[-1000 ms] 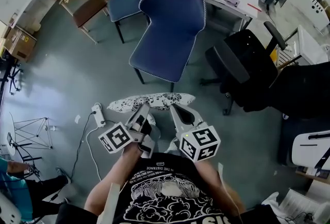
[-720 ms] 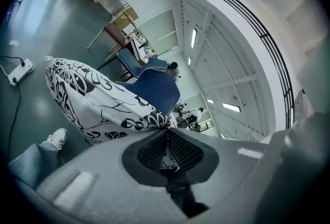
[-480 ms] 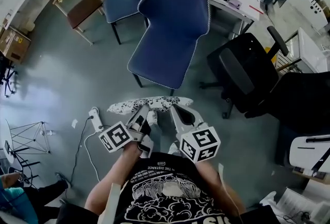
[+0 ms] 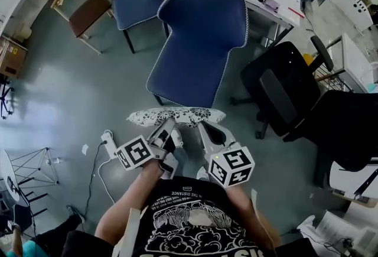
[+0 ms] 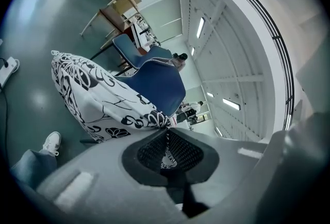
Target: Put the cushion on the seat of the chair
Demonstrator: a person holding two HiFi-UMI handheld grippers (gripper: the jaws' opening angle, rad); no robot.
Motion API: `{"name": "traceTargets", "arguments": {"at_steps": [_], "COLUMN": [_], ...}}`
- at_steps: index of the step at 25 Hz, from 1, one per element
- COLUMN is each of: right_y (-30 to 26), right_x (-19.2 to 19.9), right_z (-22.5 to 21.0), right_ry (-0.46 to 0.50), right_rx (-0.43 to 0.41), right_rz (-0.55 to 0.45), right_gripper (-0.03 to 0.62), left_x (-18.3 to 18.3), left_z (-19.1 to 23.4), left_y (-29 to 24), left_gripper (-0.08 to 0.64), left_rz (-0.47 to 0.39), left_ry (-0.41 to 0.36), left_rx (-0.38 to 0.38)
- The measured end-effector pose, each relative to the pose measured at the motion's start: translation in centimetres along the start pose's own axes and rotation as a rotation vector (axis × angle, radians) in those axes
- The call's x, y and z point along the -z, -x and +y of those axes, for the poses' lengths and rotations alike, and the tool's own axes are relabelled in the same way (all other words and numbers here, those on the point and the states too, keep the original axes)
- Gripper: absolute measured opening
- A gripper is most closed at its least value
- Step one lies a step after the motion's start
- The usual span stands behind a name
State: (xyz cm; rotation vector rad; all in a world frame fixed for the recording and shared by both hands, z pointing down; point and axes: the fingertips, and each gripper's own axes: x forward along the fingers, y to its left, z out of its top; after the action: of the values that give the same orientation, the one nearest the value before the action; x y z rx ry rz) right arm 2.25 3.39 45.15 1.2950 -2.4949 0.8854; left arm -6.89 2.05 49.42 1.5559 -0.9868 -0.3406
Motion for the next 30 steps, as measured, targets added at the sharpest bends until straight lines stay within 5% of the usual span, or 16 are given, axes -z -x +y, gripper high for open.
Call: {"name": "traceTargets", "arguments": {"at_steps": [15, 30], "right_y": [-6.1, -9.0], "right_x": [-3.2, -5.9], "right_z": [-0.7, -3.1], "right_ry": [-0.007, 0.022], "right_rx": [0.133, 0.215], "right_rz": [0.035, 0.010], "right_gripper": [-0.005, -0.005], "left_x": [-7.2, -9.3], "left_z": [1.2, 0.6], "left_y": [-6.2, -13.4], "left_gripper": [0.018, 0.020], "left_rz": [0.124, 0.222], "left_ry": [0.025, 0.003], "left_rx": [0.054, 0.110]}}
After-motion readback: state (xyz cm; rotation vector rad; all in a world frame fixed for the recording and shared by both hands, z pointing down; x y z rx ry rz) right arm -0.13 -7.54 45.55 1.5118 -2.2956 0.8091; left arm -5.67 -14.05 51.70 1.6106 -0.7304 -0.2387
